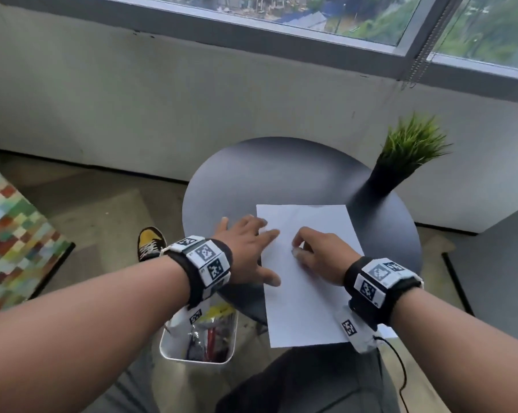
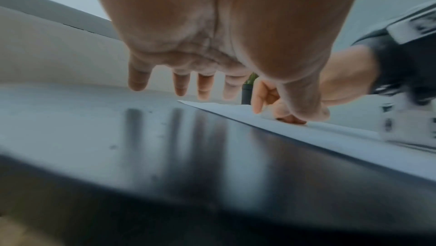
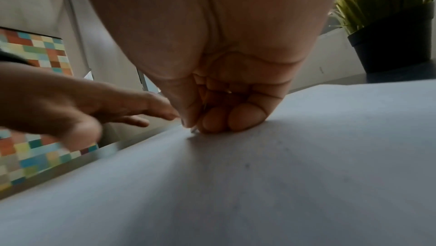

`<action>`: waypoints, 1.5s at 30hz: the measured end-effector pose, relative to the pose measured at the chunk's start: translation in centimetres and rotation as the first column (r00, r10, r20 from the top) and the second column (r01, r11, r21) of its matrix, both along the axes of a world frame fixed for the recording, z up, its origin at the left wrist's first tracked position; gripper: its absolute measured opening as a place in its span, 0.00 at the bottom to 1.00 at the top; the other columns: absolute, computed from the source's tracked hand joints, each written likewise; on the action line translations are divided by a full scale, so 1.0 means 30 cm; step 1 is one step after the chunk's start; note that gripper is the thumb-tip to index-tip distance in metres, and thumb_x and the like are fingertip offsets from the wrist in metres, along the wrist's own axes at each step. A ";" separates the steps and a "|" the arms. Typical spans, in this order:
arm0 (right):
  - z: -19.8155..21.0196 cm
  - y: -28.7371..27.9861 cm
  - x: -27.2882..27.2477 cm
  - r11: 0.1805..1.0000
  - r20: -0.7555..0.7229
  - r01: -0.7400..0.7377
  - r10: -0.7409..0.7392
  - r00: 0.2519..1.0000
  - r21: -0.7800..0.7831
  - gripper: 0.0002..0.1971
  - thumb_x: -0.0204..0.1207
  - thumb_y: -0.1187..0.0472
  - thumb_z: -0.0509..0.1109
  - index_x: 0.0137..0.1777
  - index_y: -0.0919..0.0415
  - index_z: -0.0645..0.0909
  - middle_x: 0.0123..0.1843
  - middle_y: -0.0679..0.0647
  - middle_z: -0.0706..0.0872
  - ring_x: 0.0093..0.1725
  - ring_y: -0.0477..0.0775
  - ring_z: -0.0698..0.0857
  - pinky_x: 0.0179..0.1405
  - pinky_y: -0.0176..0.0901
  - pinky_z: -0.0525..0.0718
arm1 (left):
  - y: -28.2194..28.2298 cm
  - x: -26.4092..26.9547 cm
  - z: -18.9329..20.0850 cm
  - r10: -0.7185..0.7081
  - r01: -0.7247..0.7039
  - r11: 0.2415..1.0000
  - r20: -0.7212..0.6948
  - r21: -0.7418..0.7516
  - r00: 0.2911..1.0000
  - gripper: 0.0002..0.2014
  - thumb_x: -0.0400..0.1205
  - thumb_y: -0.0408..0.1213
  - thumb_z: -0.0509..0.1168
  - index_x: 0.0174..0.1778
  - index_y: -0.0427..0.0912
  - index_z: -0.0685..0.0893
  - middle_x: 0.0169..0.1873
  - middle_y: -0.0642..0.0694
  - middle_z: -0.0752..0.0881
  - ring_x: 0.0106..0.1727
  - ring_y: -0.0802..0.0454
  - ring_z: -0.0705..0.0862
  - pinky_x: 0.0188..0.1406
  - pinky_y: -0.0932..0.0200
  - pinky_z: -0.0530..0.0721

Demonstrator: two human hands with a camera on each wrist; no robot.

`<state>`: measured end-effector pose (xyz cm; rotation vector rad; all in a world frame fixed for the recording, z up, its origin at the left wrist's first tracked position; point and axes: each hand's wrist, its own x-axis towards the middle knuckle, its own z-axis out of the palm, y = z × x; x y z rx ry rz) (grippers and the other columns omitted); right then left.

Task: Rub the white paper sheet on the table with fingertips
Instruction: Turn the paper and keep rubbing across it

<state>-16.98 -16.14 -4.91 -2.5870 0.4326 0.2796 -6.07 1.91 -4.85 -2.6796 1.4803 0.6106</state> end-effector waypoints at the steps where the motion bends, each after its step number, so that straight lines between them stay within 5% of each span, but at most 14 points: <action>1: 0.002 0.003 -0.010 1.000 -0.002 -0.011 0.011 1.000 0.006 0.07 0.81 0.50 0.65 0.54 0.50 0.75 0.42 0.47 0.84 0.43 0.52 0.82 0.45 0.44 0.78 | -0.017 0.020 -0.003 0.032 -0.032 0.999 -0.006 0.010 0.999 0.56 0.68 0.78 0.62 0.87 0.58 0.45 0.87 0.52 0.44 0.87 0.47 0.41 0.81 0.26 0.46; 5: 0.039 0.000 -0.007 0.993 -0.118 -0.117 0.114 0.986 -0.014 0.05 0.78 0.50 0.68 0.48 0.48 0.76 0.40 0.43 0.83 0.42 0.50 0.82 0.43 0.42 0.79 | -0.050 0.061 -0.033 0.026 -0.027 0.994 0.013 0.101 1.000 0.65 0.62 0.83 0.62 0.87 0.55 0.38 0.87 0.53 0.35 0.87 0.45 0.35 0.80 0.24 0.44; 8: 0.080 -0.025 0.056 0.994 -0.081 -0.108 0.108 0.991 -0.002 0.04 0.77 0.55 0.69 0.45 0.51 0.77 0.31 0.44 0.84 0.29 0.44 0.84 0.27 0.30 0.76 | -0.051 0.045 -0.041 -0.049 0.049 0.990 -0.004 0.129 0.999 0.65 0.62 0.83 0.62 0.87 0.55 0.38 0.87 0.55 0.35 0.87 0.45 0.35 0.80 0.24 0.44; 10: 0.095 -0.046 0.112 0.999 -0.020 -0.042 0.042 0.999 0.006 0.04 0.77 0.57 0.69 0.45 0.54 0.77 0.30 0.46 0.85 0.22 0.40 0.81 0.26 0.30 0.75 | -0.049 0.037 -0.039 -0.077 0.077 0.988 -0.004 0.136 0.997 0.65 0.63 0.82 0.63 0.87 0.56 0.37 0.86 0.56 0.34 0.87 0.46 0.35 0.79 0.23 0.45; 14: 0.060 -0.041 0.167 0.992 -0.061 -0.027 0.019 0.998 -0.122 0.06 0.77 0.55 0.68 0.49 0.55 0.78 0.44 0.51 0.86 0.42 0.53 0.84 0.40 0.40 0.76 | -0.055 0.043 -0.047 -0.061 0.063 0.986 -0.021 0.156 0.998 0.66 0.61 0.83 0.64 0.86 0.58 0.35 0.86 0.57 0.33 0.87 0.48 0.34 0.75 0.17 0.48; 16: 0.041 0.001 0.136 0.980 -0.068 -0.115 0.105 0.992 -0.165 0.04 0.77 0.53 0.67 0.47 0.52 0.76 0.46 0.52 0.85 0.49 0.58 0.83 0.43 0.44 0.77 | -0.062 0.050 -0.047 -0.050 0.052 0.985 -0.017 0.163 0.999 0.67 0.60 0.83 0.64 0.86 0.58 0.36 0.86 0.58 0.33 0.87 0.46 0.34 0.74 0.16 0.49; 21: 0.065 0.106 -0.015 0.875 -0.178 -0.469 0.446 0.877 -0.117 0.03 0.78 0.56 0.65 0.46 0.54 0.77 0.31 0.43 0.75 0.37 0.54 0.74 0.37 0.44 0.72 | -0.074 0.058 -0.045 -0.044 0.043 0.982 -0.003 0.186 0.999 0.67 0.60 0.83 0.64 0.86 0.58 0.36 0.86 0.57 0.34 0.87 0.44 0.36 0.75 0.16 0.49; 26: 0.061 -0.047 -0.019 0.975 -0.111 -0.077 0.054 0.992 -0.211 0.05 0.77 0.54 0.65 0.43 0.53 0.73 0.40 0.51 0.83 0.44 0.60 0.82 0.39 0.48 0.81 | -0.098 0.083 -0.032 0.045 -0.048 0.985 0.022 0.167 0.999 0.68 0.59 0.84 0.64 0.87 0.55 0.40 0.87 0.54 0.37 0.87 0.42 0.39 0.77 0.18 0.48; 31: 0.019 0.087 -0.100 0.946 -0.132 -0.289 0.271 0.954 -0.146 0.04 0.78 0.54 0.63 0.46 0.49 0.71 0.43 0.53 0.84 0.43 0.60 0.79 0.43 0.51 0.81 | -0.105 0.107 0.005 0.074 -0.085 0.978 0.064 0.189 0.995 0.64 0.61 0.82 0.65 0.87 0.54 0.45 0.88 0.51 0.43 0.88 0.42 0.44 0.78 0.21 0.50; 36: 0.013 0.043 -0.086 0.997 -0.058 -0.051 0.048 0.997 -0.051 0.07 0.78 0.51 0.68 0.49 0.52 0.75 0.44 0.49 0.84 0.44 0.55 0.80 0.41 0.45 0.76 | -0.072 0.015 0.049 -0.076 0.064 0.995 0.165 0.077 0.983 0.48 0.70 0.77 0.62 0.84 0.60 0.59 0.85 0.47 0.57 0.85 0.45 0.57 0.79 0.33 0.59; 42: 0.024 0.085 -0.089 0.989 -0.027 -0.068 0.065 0.998 -0.130 0.06 0.79 0.53 0.66 0.47 0.54 0.74 0.45 0.54 0.85 0.45 0.59 0.80 0.41 0.47 0.76 | 0.002 -0.104 -0.032 -0.100 0.091 0.984 0.056 0.156 0.993 0.67 0.60 0.86 0.58 0.87 0.52 0.37 0.87 0.48 0.35 0.87 0.46 0.36 0.79 0.23 0.48; 45: 0.033 0.176 -0.144 0.941 -0.056 -0.309 0.304 0.951 -0.139 0.04 0.79 0.57 0.65 0.47 0.57 0.77 0.41 0.54 0.84 0.40 0.59 0.77 0.40 0.49 0.76 | -0.008 -0.099 -0.036 -0.100 0.092 0.983 0.038 0.161 0.994 0.70 0.57 0.86 0.60 0.87 0.51 0.35 0.86 0.46 0.32 0.87 0.45 0.35 0.79 0.22 0.46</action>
